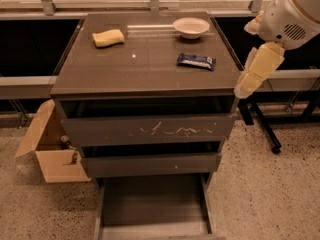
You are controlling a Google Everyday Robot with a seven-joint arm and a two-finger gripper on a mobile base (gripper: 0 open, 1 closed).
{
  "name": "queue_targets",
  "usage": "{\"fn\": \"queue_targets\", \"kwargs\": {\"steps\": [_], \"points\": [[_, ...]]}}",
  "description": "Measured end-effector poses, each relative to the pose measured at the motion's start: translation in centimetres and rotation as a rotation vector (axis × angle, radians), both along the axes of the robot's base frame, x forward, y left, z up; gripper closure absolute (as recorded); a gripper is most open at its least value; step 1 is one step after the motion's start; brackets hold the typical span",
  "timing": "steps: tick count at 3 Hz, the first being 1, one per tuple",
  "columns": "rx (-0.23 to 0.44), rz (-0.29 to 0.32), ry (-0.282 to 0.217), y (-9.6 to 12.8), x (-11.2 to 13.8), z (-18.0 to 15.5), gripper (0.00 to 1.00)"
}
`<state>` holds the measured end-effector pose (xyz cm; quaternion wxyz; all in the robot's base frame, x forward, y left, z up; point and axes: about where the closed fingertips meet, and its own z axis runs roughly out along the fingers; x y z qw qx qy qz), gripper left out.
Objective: Place rxbar blueberry into bottom drawer
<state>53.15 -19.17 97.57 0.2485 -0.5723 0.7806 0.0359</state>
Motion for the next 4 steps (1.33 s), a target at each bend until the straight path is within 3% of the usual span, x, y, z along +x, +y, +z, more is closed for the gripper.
{"fn": "queue_targets", "kwargs": {"steps": [1, 2, 3, 4], "points": [[0.119, -0.051, 0.002, 3.3, 3.2, -1.3, 0.0], [0.119, -0.051, 0.002, 3.3, 3.2, -1.3, 0.0], [0.193, -0.071, -0.052, 3.0, 5.4, -1.9, 0.0], [0.253, -0.067, -0.107, 2.7, 9.5, -2.9, 0.0]]}}
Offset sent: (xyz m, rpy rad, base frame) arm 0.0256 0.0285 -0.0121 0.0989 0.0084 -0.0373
